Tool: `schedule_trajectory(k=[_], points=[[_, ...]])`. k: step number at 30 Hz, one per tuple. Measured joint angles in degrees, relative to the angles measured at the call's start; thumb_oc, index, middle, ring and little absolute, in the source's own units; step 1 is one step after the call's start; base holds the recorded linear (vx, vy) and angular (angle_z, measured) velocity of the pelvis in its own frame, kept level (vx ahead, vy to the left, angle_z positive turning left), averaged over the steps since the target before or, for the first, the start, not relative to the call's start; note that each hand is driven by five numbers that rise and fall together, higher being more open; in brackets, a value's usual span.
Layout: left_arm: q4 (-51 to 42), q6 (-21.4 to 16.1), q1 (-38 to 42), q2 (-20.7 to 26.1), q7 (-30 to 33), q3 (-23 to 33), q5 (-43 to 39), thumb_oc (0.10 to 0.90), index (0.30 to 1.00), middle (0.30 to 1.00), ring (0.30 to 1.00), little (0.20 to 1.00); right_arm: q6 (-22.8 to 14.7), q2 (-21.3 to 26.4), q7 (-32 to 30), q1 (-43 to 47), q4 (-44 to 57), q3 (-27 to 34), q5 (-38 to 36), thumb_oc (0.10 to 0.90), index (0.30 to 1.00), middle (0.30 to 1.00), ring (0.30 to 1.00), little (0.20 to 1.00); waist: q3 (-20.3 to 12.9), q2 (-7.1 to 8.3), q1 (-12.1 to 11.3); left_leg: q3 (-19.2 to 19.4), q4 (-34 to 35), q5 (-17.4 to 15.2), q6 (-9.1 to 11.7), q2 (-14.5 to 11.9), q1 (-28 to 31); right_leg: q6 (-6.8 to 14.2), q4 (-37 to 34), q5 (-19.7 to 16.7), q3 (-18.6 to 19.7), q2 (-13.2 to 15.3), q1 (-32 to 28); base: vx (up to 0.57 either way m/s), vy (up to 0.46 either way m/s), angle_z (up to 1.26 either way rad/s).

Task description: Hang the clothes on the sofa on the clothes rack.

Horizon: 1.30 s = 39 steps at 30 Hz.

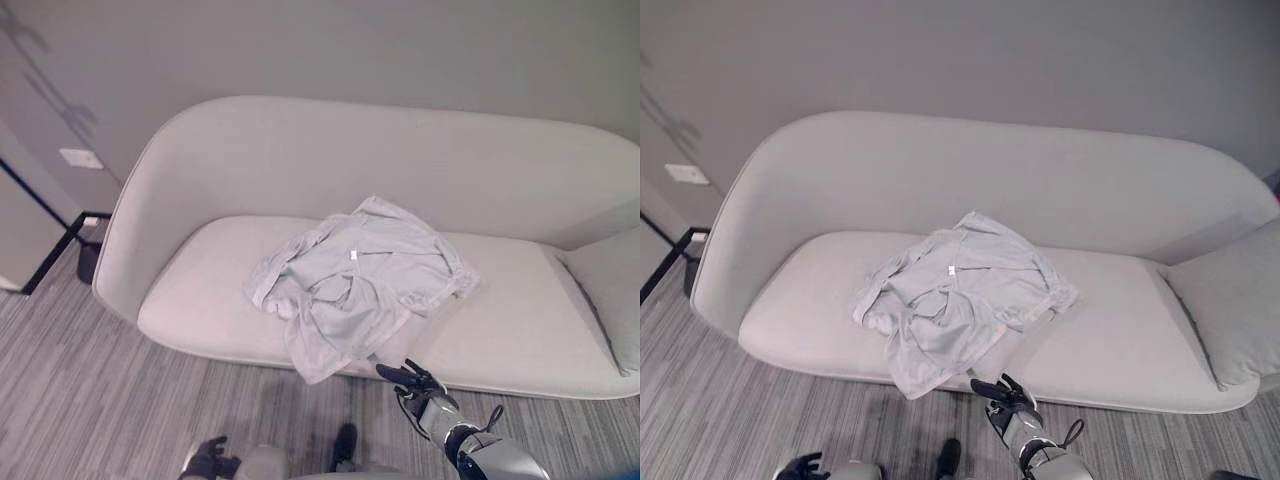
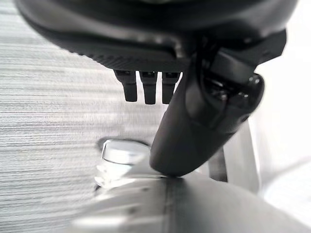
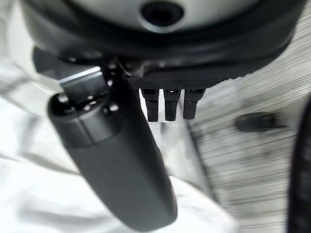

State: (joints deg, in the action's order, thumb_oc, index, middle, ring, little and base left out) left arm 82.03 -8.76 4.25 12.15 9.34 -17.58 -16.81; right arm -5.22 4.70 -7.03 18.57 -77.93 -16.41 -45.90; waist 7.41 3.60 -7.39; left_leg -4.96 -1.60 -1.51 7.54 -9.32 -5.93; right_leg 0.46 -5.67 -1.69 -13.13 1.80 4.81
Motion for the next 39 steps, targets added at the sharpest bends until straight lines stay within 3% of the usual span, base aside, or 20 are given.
schedule_trajectory(k=[2,4,5,6,7,8,10,11,12,13,17,21,27,32,34,35,37,39], points=[[-0.35,0.08,-0.75,-1.6,0.44,-0.4,-0.79,0.8,0.9,0.9,0.9,0.9,0.43,-0.4,-0.1,-1.79,-0.12,-0.78,-0.56,0.8,0.9,0.9,0.9,0.9,-0.64,-2.91,0.32,0.91,2.1,1.81,-0.67,-2.43,-1.5,0.38,0.02,0.15,-0.57,-0.17,0.26,0.17,0.315,-0.06],[-0.42,0.24,-1.03,-2.64,0.5,-0.48,-0.75,0.8,0.9,0.9,0.9,0.9,0.86,-0.42,-0.1,-3.31,-0.73,0.21,-1.44,0.8,0.9,0.9,0.9,0.9,-1.35,-4.63,-0.16,3.09,1.89,1.82,-0.95,-2.7,-1.57,0.39,0.04,0.13,-1.42,0.2,0.01,0.12,0.264,-0.1],[-0.62,0.25,-2.25,-3.54,0.55,-0.68,-0.62,0.8,0.9,0.9,0.9,0.9,1.2,-0.66,-0.33,-5.21,-1.32,0.45,-2.04,0.8,0.9,0.9,0.9,0.9,-2.54,-6.3,-0.07,3.85,0.56,-0.71,-2.24,-2.6,-1.54,0.69,0.03,-0.04,-2.24,0.29,-0.36,0.15,0.335,-0.17],[-0.63,0.29,-2.36,-3.88,0.56,-0.72,-0.6,0.8,0.9,0.9,0.9,0.9,1.12,-0.9,-0.49,-6.14,-1.29,0.58,-2.06,0.8,0.9,0.9,0.9,0.9,-2.66,-6.38,-0.09,3.43,0.61,1.05,-1.02,-2.25,-1.6,1.28,0.03,-0.43,-1.86,0.76,-0.51,0.2,0.436,-0.08],[-0.64,0.23,-2.61,-3.03,0.34,-0.97,-0.48,0.8,0.9,0.9,0.9,0.9,0.54,-2.41,-0.82,-7.9,-2.15,1.83,-1.9,0.8,0.9,0.9,0.9,0.9,-3.4,-5.34,-0.17,4.63,1.18,0.96,-1.04,0.01,-1.56,2.5,0.1,0.25,-1.6,3.31,-0.16,0.12,0.312,0.02],[-0.75,0.23,-3.5,-3.3,0.52,-1.8,-0.37,0.8,0.9,0.9,0.9,0.9,0.43,-1.97,-1.15,-7.66,-2.53,2.61,-1.79,0.8,0.9,0.9,0.9,0.9,-4.23,-6.08,-0.25,5.03,2.25,1.59,-1.55,-0.08,-1.43,3.07,2.37,-0.31,-1.45,3.57,0.46,0.1,0.282,0.08],[-0.93,0.18,-4.1,-2.49,0.57,-4.05,1.74,0.8,0.9,0.9,0.9,0.9,0.55,-2.38,-1.32,-7.83,-2.91,3.72,-1.75,0.8,0.9,0.9,0.9,0.9,-5.65,-5.9,0.56,4.93,3.5,1.45,-1.54,1.01,-1.26,2.39,6.47,0.48,-1.46,4.85,0.06,0.06,0.207,0.36],[-1.06,0.19,-4.56,-1.0,0.48,-5.17,2.36,0.8,0.9,0.9,0.9,0.9,1.27,-3.53,-1.99,-7.74,-3.61,4.74,-1.69,0.8,0.9,0.9,0.9,0.9,-7.23,-3.16,0.94,5.54,4.59,1.59,-1.71,4.06,-0.97,2.59,6.56,3.06,-0.2,8.25,-0.53,0.04,0.159,0.38],[-1.11,0.33,-4.42,-0.23,0.61,-5.16,3.16,0.8,0.9,0.9,0.9,0.9,1.41,-3.75,-2.27,-7.36,-4.44,5.51,-1.11,0.8,0.9,0.9,0.9,0.9,-7.46,-2.33,0.81,6.09,4.62,3.47,-3.36,5.57,-0.94,5.06,5.48,2.16,0.35,9.7,-1.25,0.05,0.215,0.16],[-1.14,0.35,-4.69,-0.31,0.57,-5.18,3.88,0.8,0.9,0.9,0.9,0.9,1.46,-3.54,-2.33,-7.1,-4.66,6.52,0.11,0.8,0.9,0.9,0.9,0.9,-7.49,-2.77,0.72,6.15,4.62,4.79,-4.27,6.35,-0.7,6.27,5.15,1.39,0.48,10.51,-1.57,0.02,0.116,-0.15],[-2.4,0.29,-6.04,-1.01,1.06,-7.42,4.65,0.8,0.9,0.9,0.9,0.9,1.17,-2.09,-4.91,-5.98,-8.46,10.79,0.65,0.8,0.9,0.9,0.9,0.9,-7.9,-4.0,0.99,7.12,5.36,6.22,-5.8,9.46,0.42,7.78,3.46,0.19,0.63,13.4,-2.95,0.01,0.131,-0.05],[-2.86,0.28,-5.88,-0.41,1.73,-8.52,6.06,0.8,0.9,0.9,0.9,0.9,1.17,-2.4,-7.55,-4.63,-8.44,10.57,0.55,0.8,0.9,0.9,0.9,0.9,-7.38,-3.03,1.07,7.55,6.4,6.99,-5.86,9.55,0.51,9.41,1.72,-1.09,0.77,13.17,-3.53,0.0,0.024,-0.04],[-2.97,0.23,-4.23,-0.08,2.52,-10.29,7.63,0.8,0.9,0.9,0.9,0.9,1.55,-1.89,-7.71,-0.34,-7.8,6.2,0.66,0.8,0.9,0.9,0.9,0.9,-6.11,-2.78,0.35,6.57,6.51,7.02,-5.33,8.68,-0.2,9.42,0.51,-1.09,-0.49,12.17,-3.93,-0.04,-0.015,0.06],[-5.14,-0.18,-2.8,0.43,2.26,-12.02,8.64,0.8,0.9,0.9,0.9,0.9,2.12,1.85,-8.69,9.87,-9.89,8.35,0.64,0.8,0.9,0.9,0.9,0.9,-4.38,-3.46,-3.98,1.65,6.33,8.32,-3.84,8.07,-5.09,9.04,0.42,-0.78,-5.42,11.07,-2.28,-0.06,-0.027,0.48],[-5.84,-0.16,-1.96,0.09,1.95,-12.13,8.57,0.8,0.9,0.9,0.9,0.9,1.97,3.97,-9.29,13.05,-10.09,9.19,0.6,0.8,0.9,0.9,0.9,0.9,-3.66,-4.05,-5.2,-0.22,6.33,9.18,-3.71,8.12,-7.05,8.99,0.44,-0.79,-7.19,11.0,-1.41,-0.06,-0.032,0.55],[-6.25,-0.4,-1.79,0.07,1.43,-12.57,8.49,0.8,0.9,0.9,0.9,0.9,2.3,6.06,-9.72,16.66,-12.66,12.01,0.43,0.8,0.9,0.9,0.9,0.9,-3.33,-4.88,-7.4,-2.19,6.09,10.16,-3.66,8.44,-9.14,9.1,0.41,-0.84,-9.55,10.88,-0.71,-0.03,-0.013,0.57],[-6.88,-0.79,-0.65,-0.26,1.03,-13.61,8.38,0.8,0.9,0.9,0.9,0.9,2.01,9.62,-10.89,19.62,-13.84,13.48,0.17,0.8,0.9,0.9,0.9,0.9,-2.79,-6.0,-9.17,-5.04,6.23,11.14,-3.64,8.82,-11.82,9.01,0.42,-0.77,-12.31,10.75,0.28,-0.04,-0.005,0.72],[-7.14,-0.65,-1.19,-0.27,0.75,-14.16,8.35,0.8,0.9,0.9,0.9,0.9,1.92,10.97,-11.13,22.08,-14.48,14.38,0.01,0.8,0.9,0.9,0.9,0.9,-1.83,-6.23,-10.87,-5.68,6.33,11.69,-3.72,9.19,-12.67,9.17,0.42,-0.87,-12.81,10.91,0.84,-0.03,0.002,0.33]])
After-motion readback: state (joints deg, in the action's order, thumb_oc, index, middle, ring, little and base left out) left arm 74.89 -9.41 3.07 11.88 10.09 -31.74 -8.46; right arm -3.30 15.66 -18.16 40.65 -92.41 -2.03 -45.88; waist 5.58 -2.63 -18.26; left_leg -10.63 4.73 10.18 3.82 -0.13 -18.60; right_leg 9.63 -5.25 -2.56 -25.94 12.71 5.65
